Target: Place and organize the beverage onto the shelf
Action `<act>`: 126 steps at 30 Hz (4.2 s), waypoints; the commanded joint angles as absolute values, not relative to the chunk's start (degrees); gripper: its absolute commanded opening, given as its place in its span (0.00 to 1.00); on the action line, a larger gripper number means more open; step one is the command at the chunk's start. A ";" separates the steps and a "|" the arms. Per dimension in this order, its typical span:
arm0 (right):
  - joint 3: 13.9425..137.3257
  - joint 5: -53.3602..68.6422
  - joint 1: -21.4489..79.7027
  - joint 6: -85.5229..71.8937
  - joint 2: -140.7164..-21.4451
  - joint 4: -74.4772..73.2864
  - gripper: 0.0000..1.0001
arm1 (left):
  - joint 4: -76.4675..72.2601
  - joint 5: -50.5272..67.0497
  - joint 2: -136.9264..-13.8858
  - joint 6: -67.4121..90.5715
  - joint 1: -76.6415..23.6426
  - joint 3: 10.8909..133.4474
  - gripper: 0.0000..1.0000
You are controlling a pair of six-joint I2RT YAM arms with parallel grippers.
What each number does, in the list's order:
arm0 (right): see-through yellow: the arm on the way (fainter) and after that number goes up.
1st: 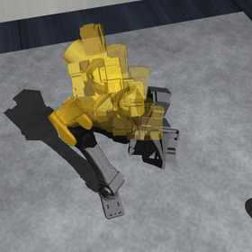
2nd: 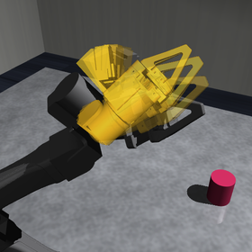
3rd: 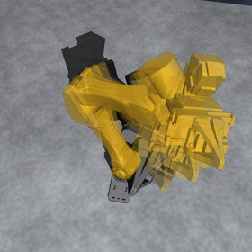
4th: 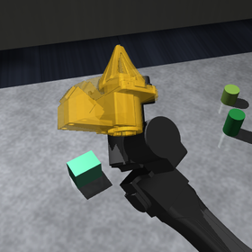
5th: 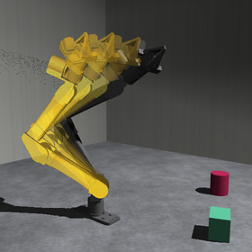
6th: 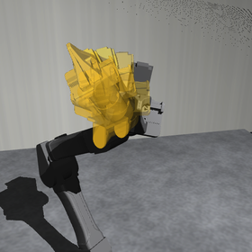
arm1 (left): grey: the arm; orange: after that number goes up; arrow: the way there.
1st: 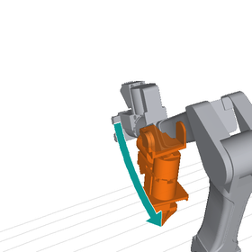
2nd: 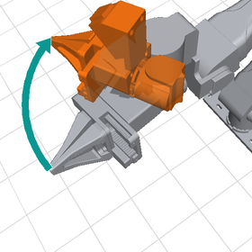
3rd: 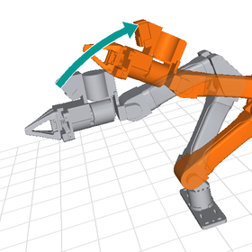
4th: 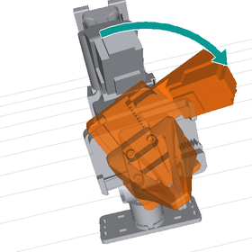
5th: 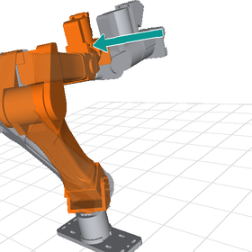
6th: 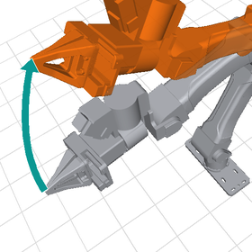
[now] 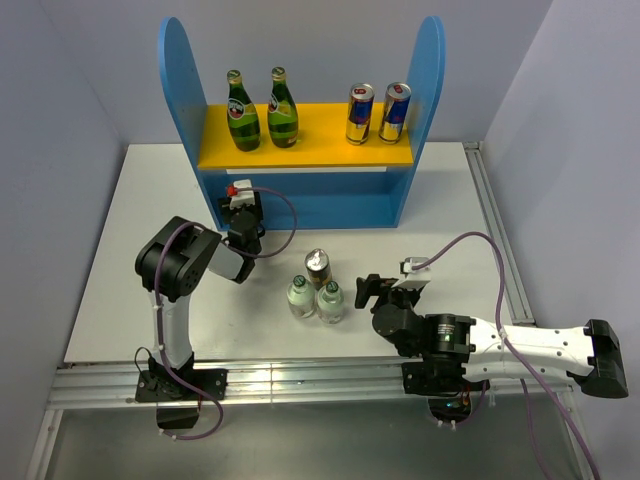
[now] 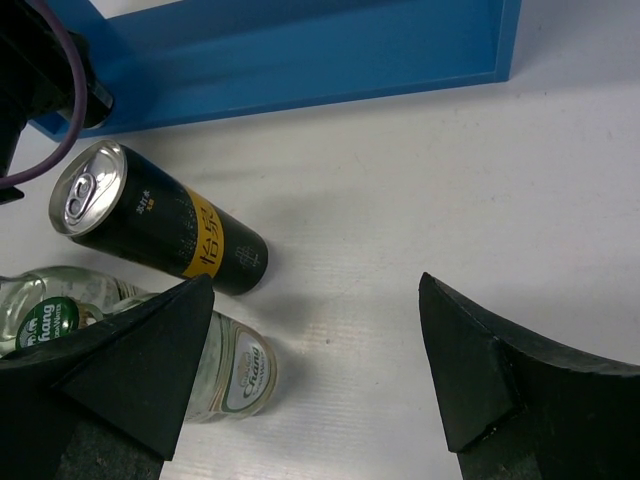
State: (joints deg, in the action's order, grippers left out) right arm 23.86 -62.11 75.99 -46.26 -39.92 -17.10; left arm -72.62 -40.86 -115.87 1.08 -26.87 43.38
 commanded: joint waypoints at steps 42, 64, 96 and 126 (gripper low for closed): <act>22.59 -64.16 76.20 -44.21 -39.11 -13.10 0.89 | -92.28 -45.26 -111.62 2.29 -29.09 46.67 0.68; 22.76 -63.72 76.29 -43.33 -40.34 -12.30 0.89 | -73.15 -45.79 -88.90 5.96 -31.81 40.43 0.99; 21.97 -60.20 79.28 -38.23 -39.20 -7.82 0.88 | 5.62 -44.46 -56.67 45.00 -60.10 27.33 0.97; 21.62 -60.82 79.37 -37.71 -39.37 -7.30 0.88 | -11.34 -44.56 -88.06 44.39 -69.26 37.70 0.97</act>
